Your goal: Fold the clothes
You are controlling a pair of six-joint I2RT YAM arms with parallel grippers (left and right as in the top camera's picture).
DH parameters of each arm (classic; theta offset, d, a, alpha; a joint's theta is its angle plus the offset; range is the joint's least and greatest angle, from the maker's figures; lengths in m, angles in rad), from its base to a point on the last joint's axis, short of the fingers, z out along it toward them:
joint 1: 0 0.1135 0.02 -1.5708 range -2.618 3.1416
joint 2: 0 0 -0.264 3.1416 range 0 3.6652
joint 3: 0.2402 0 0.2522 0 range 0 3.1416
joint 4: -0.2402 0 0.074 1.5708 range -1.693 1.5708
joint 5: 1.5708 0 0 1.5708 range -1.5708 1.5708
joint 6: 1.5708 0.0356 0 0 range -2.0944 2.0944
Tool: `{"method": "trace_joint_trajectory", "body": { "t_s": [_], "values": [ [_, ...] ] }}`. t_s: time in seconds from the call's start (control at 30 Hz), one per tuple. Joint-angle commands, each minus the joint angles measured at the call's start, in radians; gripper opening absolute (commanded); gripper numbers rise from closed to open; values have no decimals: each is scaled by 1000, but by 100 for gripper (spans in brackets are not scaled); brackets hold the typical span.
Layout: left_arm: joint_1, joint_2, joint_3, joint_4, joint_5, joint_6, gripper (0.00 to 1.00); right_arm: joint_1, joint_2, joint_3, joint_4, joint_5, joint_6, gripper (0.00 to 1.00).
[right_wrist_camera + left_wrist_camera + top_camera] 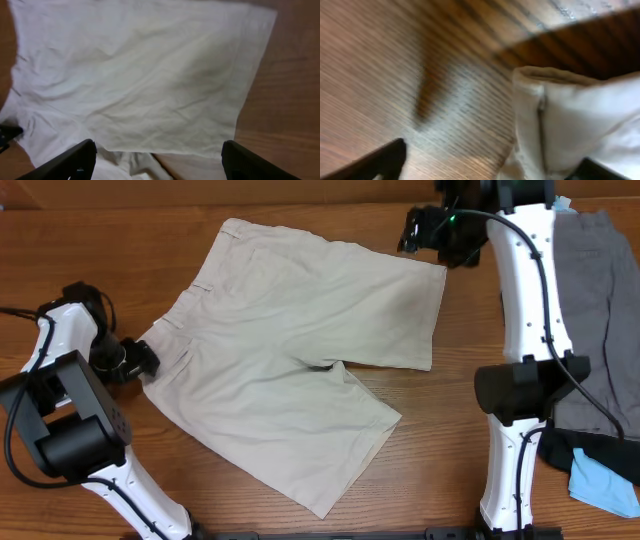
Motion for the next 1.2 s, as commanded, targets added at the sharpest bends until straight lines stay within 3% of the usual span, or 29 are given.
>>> {"method": "trace_joint_trajectory", "body": {
  "t_s": [0.0,0.13,0.3,0.6,0.8,1.17],
  "values": [
    [-32,14,20,6,135,104,100,-4,-11,-105,4,66,114,83],
    [-45,14,154,-81,181,103,99,-2,-11,-237,9,70,131,84],
    [-76,14,455,-258,187,104,100,20,-11,-402,40,122,165,85],
    [-167,14,906,-452,185,146,100,156,-11,-682,255,245,291,84],
    [-222,14,964,-464,163,179,100,204,-11,-805,389,245,328,84],
    [-243,14,964,-455,138,179,100,153,-11,-975,575,240,308,85]
  ]
}}
